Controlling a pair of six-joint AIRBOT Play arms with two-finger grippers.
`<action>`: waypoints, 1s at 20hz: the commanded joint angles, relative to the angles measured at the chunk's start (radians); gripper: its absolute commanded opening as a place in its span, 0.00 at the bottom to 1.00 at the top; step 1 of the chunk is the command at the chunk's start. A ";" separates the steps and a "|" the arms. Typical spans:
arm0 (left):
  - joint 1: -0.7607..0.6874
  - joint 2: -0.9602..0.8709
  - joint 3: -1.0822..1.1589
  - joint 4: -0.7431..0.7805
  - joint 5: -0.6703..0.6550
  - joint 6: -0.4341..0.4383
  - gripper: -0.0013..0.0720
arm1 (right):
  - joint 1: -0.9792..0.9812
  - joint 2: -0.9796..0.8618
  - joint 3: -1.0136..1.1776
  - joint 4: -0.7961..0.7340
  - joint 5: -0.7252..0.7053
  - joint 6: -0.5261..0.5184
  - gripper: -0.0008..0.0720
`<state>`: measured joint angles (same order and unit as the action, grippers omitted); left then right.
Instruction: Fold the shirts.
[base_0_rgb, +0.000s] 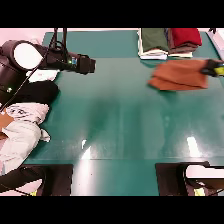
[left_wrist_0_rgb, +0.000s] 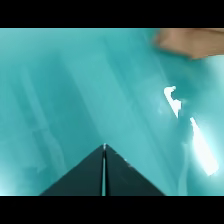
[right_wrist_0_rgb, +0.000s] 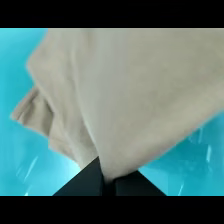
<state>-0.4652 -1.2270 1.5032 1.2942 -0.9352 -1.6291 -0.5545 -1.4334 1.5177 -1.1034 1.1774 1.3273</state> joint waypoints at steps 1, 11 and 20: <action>-0.002 -0.001 0.000 0.000 0.033 -0.024 0.05 | -0.267 0.031 0.001 -0.018 0.011 0.035 0.03; -0.002 -0.001 0.000 0.000 0.045 -0.021 0.05 | -0.344 0.185 -0.331 -0.204 -0.021 0.084 0.04; -0.002 -0.001 0.000 -0.024 0.080 -0.021 0.05 | -0.319 0.259 -0.178 -0.321 0.184 0.139 0.71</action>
<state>-0.4664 -1.2270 1.5032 1.2881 -0.8776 -1.6505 -0.8940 -1.1942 1.2652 -1.4292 1.2926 1.4368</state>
